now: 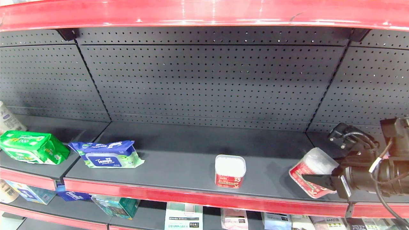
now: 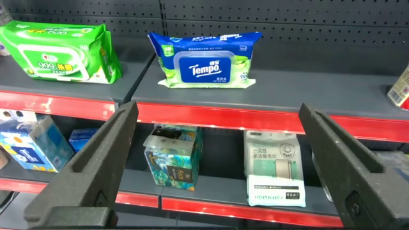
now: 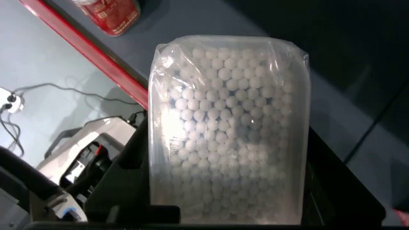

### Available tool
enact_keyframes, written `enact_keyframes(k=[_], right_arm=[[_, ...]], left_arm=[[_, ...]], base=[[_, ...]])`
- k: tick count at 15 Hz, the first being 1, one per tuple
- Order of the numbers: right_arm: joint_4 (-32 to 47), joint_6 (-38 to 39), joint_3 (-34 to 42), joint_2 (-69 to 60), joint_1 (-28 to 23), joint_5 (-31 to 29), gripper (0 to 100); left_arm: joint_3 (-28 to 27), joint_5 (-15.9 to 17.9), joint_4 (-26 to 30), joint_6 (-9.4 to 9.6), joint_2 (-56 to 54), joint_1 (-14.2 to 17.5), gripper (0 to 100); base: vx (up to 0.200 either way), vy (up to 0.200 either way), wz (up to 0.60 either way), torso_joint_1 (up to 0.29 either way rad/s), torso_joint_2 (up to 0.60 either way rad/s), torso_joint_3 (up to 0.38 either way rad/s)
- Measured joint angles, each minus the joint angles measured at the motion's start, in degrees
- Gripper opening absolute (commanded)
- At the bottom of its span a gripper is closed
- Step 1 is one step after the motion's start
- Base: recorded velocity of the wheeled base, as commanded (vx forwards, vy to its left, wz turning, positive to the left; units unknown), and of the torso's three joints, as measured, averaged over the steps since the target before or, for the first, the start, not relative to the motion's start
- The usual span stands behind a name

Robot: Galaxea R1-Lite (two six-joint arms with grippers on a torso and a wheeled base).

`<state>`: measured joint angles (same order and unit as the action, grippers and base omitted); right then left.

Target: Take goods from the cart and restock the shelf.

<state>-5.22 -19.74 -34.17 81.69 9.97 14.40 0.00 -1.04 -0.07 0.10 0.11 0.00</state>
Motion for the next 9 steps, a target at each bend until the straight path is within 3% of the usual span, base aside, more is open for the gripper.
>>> enact_keyframes(k=[9], right_arm=[[-0.09, -8.91, -4.13, 8.17, -0.13, 6.38, 0]], left_arm=[[0.00, 0.00, 0.00, 0.00, 0.00, 0.00, 100]], base=[[0.000, 0.000, 0.00, 0.000, 0.00, 0.000]])
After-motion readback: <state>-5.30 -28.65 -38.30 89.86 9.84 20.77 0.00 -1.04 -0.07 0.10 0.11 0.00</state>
